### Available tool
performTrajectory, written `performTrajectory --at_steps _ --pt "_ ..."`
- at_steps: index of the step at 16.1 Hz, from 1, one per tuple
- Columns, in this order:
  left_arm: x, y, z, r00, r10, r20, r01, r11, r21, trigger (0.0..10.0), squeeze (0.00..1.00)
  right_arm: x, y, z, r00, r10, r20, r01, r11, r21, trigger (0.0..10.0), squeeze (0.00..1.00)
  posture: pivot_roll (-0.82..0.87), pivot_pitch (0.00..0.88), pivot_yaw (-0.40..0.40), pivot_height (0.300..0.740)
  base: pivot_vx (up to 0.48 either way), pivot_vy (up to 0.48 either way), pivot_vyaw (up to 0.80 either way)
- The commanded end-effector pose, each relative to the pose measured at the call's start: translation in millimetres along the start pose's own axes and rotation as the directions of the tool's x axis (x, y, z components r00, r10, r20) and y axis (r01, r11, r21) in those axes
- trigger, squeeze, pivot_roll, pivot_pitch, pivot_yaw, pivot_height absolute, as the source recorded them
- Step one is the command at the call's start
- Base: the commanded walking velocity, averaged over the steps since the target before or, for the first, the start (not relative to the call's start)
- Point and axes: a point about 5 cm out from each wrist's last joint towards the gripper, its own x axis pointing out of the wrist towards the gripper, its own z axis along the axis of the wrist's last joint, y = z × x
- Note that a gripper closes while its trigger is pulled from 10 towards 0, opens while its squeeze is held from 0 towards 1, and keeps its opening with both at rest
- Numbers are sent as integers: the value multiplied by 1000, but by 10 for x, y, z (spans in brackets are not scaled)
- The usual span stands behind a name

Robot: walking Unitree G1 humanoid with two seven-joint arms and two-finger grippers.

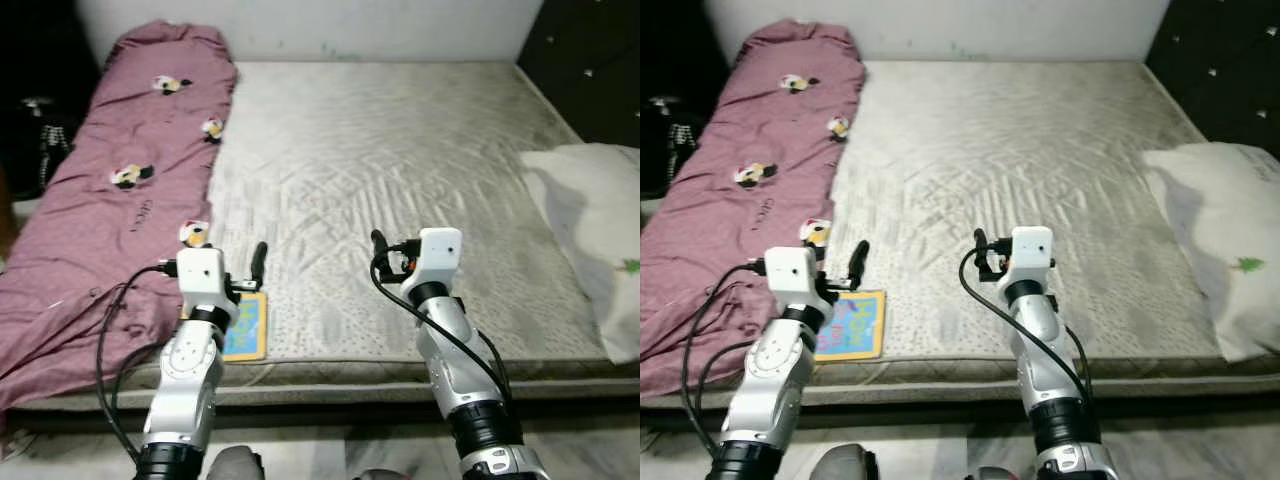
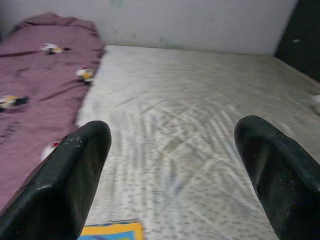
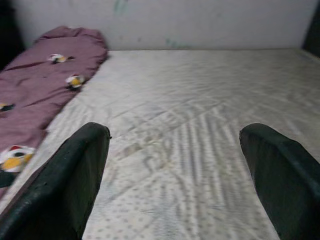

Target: Clean up the room

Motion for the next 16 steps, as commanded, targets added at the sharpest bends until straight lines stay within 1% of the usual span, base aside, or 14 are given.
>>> performTrajectory --at_steps 1,9,13,16 --pt "11 -2 1 1000 1 -8 -1 1000 5 10000 0 6 -26 -1 1000 -13 -7 13 1000 3 10000 0 -13 49 -20 740 0 0 0" --pt "21 -3 -5 1000 6 -13 -6 1000 -4 10000 0 7 -20 -13 1000 -6 -16 6 1000 -3 10000 0 -14 49 -21 740 0 430 0" --pt "30 -5 -5 1000 3 -17 -3 1000 -3 10000 0 5 37 -35 999 20 -31 -20 1000 -4 10000 0 -15 49 -21 740 0 446 0" --pt "36 -4 -5 1000 5 -16 -5 1000 -3 10000 0 -1 32 -44 999 17 -36 -18 1000 -15 10000 0 -15 49 -21 740 0 446 0"
